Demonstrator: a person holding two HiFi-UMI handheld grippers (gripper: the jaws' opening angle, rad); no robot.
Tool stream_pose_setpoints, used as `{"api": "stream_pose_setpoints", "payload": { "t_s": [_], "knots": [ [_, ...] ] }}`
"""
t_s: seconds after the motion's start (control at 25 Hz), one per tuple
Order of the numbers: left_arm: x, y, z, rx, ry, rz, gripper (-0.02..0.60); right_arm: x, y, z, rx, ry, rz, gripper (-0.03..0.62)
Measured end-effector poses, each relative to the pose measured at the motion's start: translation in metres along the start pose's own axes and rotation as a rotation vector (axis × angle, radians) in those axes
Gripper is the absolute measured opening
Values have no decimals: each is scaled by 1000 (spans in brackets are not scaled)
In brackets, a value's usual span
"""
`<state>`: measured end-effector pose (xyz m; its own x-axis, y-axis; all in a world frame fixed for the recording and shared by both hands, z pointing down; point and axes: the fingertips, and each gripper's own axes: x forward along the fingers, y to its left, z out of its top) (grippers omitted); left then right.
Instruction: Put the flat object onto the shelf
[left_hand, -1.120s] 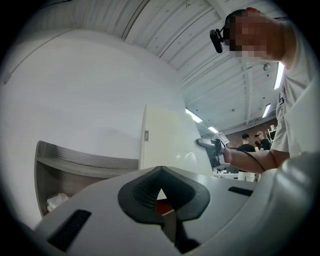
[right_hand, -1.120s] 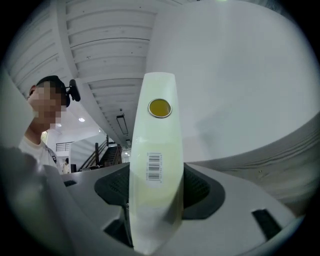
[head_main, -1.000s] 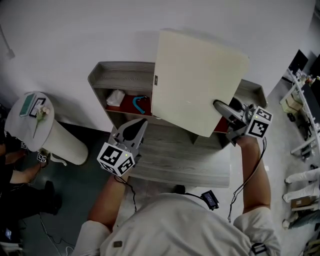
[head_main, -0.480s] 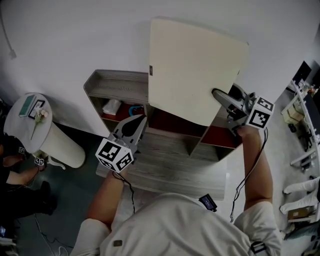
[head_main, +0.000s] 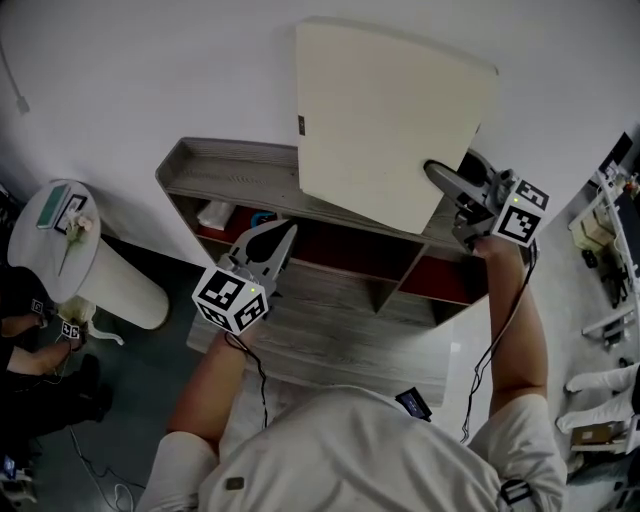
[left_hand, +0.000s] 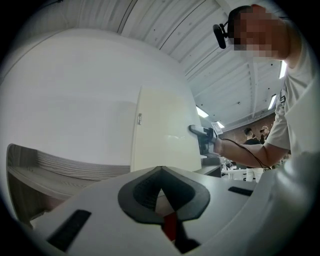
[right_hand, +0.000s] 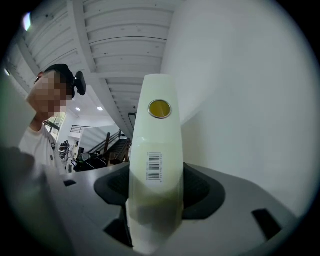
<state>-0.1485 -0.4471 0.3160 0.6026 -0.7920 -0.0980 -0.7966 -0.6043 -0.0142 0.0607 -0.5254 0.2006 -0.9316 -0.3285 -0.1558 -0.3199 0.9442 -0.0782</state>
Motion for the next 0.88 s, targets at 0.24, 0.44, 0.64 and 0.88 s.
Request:
{"api": "stream_pose_setpoints", "payload": {
  "t_s": [0.24, 0.44, 0.64, 0.88],
  "knots": [
    [20, -2, -8, -2, 24, -1, 15, -3, -16, -11, -8, -3, 4, 281],
    [36, -7, -11, -1, 35, -9, 15, -5, -22, -16, -26, -15, 16, 281],
    [48, -15, -13, -3, 43, -16, 15, -6, -27, -20, -19, -19, 29, 282],
    [52, -15, -14, -4, 51, -10, 15, -7, -28, -22, -30, -28, 40, 282]
  ]
}}
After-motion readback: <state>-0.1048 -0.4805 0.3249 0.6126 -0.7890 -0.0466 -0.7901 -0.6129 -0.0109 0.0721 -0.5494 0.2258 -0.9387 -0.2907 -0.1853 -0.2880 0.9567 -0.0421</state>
